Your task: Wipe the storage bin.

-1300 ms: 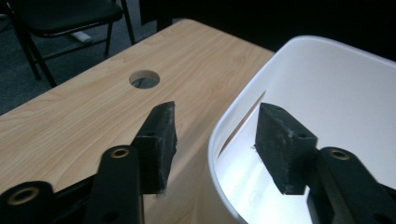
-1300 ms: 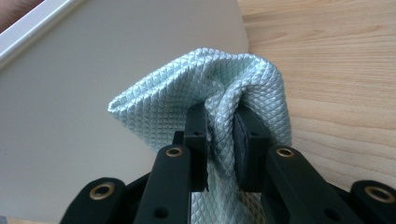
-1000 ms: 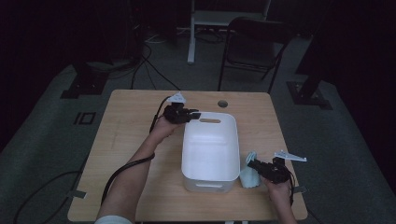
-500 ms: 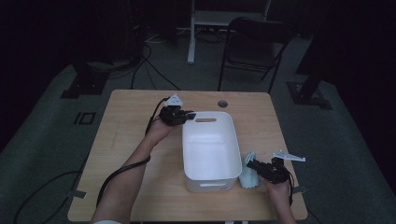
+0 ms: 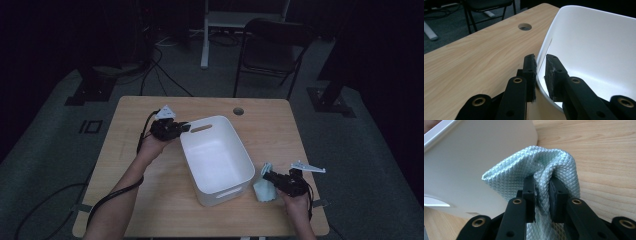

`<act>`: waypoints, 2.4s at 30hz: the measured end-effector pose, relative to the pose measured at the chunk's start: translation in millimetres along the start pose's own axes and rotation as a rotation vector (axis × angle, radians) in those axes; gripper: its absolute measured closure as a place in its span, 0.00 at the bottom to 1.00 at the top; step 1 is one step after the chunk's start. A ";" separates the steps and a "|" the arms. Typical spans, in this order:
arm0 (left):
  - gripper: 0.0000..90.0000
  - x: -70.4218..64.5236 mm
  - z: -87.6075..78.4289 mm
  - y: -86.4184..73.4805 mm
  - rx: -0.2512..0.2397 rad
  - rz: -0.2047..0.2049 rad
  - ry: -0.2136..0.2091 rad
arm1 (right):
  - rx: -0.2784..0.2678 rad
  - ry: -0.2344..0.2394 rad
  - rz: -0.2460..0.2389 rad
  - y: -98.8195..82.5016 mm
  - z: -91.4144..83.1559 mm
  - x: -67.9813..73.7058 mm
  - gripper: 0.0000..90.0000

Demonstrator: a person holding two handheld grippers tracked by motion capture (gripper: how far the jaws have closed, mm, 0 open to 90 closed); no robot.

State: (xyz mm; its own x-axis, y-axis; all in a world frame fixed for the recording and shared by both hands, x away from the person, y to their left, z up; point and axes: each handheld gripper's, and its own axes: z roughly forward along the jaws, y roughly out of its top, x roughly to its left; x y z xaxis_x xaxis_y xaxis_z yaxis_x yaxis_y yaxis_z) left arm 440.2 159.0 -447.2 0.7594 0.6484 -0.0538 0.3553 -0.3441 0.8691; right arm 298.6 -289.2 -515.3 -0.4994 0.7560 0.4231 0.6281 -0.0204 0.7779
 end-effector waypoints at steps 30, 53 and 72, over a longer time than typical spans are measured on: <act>0.94 7.2 6.5 2.3 0.001 -0.032 -0.052 | 0.007 0.004 0.004 -1.1 2.5 -1.2 0.86; 0.92 -18.1 -53.8 -37.9 -0.036 -0.146 0.109 | 0.014 0.010 0.000 -0.4 6.6 3.6 0.86; 0.82 -44.6 -86.4 -57.7 -0.018 -0.150 0.136 | -0.003 0.035 -0.027 7.5 5.0 14.3 0.86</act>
State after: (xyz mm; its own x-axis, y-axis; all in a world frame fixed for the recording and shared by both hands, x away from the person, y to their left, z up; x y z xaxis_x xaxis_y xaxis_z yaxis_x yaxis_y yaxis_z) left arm 338.7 208.5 -452.5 0.6172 0.7779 -0.1177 0.4483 -0.2248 0.8652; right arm 299.1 -275.3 -505.8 -0.5364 0.7331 0.4182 0.6126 -0.0026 0.7904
